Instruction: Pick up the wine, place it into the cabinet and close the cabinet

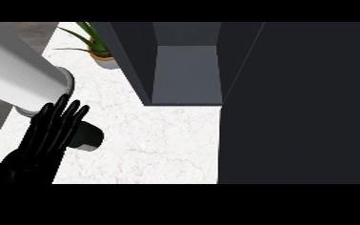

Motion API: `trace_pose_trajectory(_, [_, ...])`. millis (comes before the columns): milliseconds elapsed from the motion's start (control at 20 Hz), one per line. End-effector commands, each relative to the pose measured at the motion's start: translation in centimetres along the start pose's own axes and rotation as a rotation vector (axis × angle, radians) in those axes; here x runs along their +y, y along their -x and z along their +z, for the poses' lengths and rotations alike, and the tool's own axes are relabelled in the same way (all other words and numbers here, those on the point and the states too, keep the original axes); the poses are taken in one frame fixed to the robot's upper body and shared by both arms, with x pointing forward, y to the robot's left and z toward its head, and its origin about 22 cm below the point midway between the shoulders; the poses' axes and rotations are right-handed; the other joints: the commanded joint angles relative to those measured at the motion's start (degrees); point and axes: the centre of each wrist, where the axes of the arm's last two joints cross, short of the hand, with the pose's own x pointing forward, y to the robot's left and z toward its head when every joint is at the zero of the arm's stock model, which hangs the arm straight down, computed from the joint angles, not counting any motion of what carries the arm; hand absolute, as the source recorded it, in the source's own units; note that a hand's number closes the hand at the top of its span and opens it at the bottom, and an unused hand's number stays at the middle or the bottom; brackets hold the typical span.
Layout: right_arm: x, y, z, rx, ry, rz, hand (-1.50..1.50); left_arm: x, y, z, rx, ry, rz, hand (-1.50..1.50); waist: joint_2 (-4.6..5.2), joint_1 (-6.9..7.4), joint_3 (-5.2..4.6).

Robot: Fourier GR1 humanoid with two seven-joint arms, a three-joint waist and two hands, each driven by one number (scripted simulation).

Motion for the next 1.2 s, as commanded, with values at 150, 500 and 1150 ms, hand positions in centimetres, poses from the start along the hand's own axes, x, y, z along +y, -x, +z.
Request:
trace_pose_trajectory(150, [0.3,-4.7,0.5,0.061,-0.141,-0.023,-1.5,-0.4,-3.4,3.6,0.075,0.079,0.18,-1.5,0.07,0.45,-0.09])
trace_pose_trajectory(500, [0.8,-5.7,0.5,0.06,-0.121,-0.041,-1.5,0.3,-5.9,2.7,0.05,0.082,0.175,-1.5,0.29,0.09,-0.05])
trace_pose_trajectory(1150, [2.6,-9.3,0.6,0.043,-0.091,-0.048,-1.5,-0.2,-8.2,4.8,0.054,-0.005,0.169,-1.5,0.05,0.48,-0.1])
